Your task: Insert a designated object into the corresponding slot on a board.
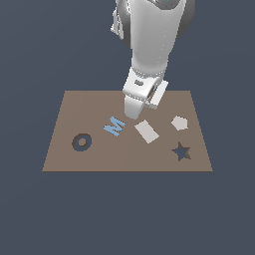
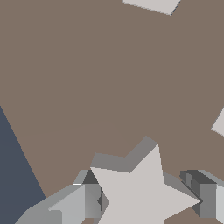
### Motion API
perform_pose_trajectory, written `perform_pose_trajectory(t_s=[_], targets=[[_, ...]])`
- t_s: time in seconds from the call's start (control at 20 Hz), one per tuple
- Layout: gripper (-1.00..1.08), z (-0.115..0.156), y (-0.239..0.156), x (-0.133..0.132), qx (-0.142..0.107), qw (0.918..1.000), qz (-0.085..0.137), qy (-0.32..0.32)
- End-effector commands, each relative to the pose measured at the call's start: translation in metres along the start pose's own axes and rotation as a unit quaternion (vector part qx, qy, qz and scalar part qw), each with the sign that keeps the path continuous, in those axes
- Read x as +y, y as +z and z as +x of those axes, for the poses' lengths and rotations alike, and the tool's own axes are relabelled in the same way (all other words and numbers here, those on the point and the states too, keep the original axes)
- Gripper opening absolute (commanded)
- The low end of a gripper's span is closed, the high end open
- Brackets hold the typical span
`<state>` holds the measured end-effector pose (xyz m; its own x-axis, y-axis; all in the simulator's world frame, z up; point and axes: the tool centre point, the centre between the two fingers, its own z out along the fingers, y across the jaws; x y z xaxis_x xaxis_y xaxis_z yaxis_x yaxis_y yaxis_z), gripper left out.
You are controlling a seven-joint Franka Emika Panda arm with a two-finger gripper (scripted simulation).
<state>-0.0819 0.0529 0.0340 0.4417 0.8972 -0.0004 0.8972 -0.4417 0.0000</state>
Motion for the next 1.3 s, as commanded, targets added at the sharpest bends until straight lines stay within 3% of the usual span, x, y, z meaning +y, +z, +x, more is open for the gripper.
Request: perform_pose_trajectory(t_s=[0.0, 0.35, 0.65, 0.95, 1.25], targets=[[-1.00, 0.008, 0.000, -0.001, 0.000, 0.9997, 0.000, 0.022], [-1.00, 0.038, -0.001, -0.001, 0.000, 0.9941, 0.000, 0.109], [-1.00, 0.072, -0.003, 0.005, 0.000, 0.9782, 0.000, 0.208], [-1.00, 0.107, -0.004, 0.020, 0.000, 0.9490, 0.000, 0.315], [-1.00, 0.137, -0.005, 0.044, 0.000, 0.9077, 0.000, 0.420]])
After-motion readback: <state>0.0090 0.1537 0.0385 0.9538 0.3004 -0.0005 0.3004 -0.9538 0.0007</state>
